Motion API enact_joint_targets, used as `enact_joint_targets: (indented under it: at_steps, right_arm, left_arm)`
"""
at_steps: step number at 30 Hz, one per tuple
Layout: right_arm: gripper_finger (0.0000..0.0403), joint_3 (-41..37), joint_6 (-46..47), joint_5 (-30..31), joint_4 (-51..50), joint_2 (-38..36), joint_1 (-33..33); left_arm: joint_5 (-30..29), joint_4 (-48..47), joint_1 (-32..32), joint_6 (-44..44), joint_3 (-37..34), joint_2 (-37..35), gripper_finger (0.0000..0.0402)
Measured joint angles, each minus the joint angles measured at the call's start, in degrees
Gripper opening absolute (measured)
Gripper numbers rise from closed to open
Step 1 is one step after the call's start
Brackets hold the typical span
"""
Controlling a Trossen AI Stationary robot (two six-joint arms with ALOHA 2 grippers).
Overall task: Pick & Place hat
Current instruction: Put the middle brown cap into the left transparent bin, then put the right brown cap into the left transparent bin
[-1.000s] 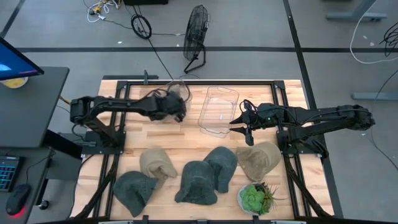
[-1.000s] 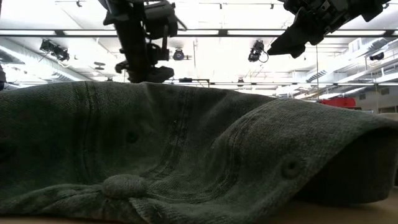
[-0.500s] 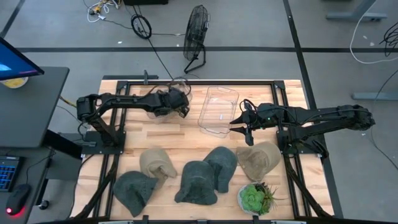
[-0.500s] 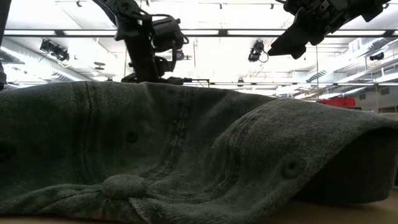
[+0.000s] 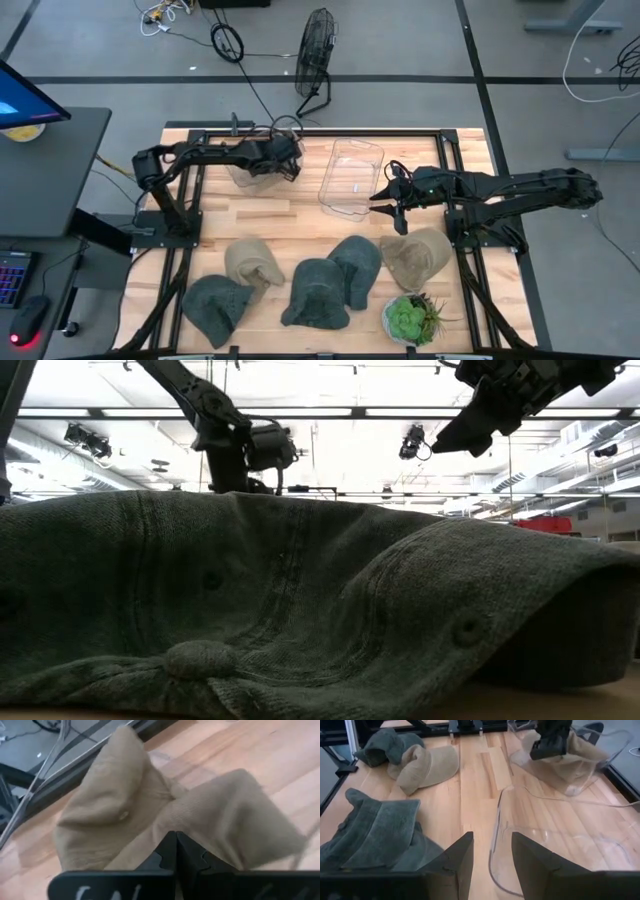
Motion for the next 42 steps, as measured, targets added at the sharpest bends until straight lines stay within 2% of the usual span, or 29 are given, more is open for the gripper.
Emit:
enact_joint_targets:
  at_steps: [9,12,16,21,25,32,34,38,42]
  right_arm:
    - [0.0139,0.0,1.6,-0.2,-0.7,3.1,2.4]
    - [0.0139,0.0,1.5,-4.0,-2.7,3.0,3.8]
    - [0.0139,1.8,6.3,-9.3,-11.6,2.8,6.0]
    - [0.0139,2.6,16.3,-8.5,-26.5,2.8,8.4]
    - [0.0139,2.6,21.7,-6.0,-32.3,4.7,9.7]
    - [0.0159,2.7,22.5,-3.4,-33.1,11.3,11.1]
    - [0.0169,2.7,22.5,-3.0,-33.1,13.8,11.1]
    - [0.0192,2.7,22.5,1.9,-33.3,18.8,11.1]
    - [0.0201,2.7,22.1,0.2,-32.1,22.9,11.1]
  left_arm:
    - [-0.1,-0.1,-9.2,4.2,0.0,-12.1,0.0003]
    - [-0.1,0.1,-12.7,7.6,0.0,-15.4,0.0003]
    - [-0.1,0.1,-17.2,8.7,0.1,-17.8,0.0013]
    - [-2.6,0.5,-21.7,13.9,0.1,-17.8,0.0038]
    - [-3.0,1.4,-22.4,16.2,0.1,-17.7,0.0071]
    - [-3.1,2.4,-22.3,16.2,0.1,-17.7,0.0123]
    - [-3.1,2.3,-22.3,16.2,0.1,-17.7,0.0128]
    - [-3.1,2.1,-22.3,16.2,0.1,-17.7,0.013]
    - [-3.1,1.3,-22.3,16.2,0.0,-17.7,0.0127]
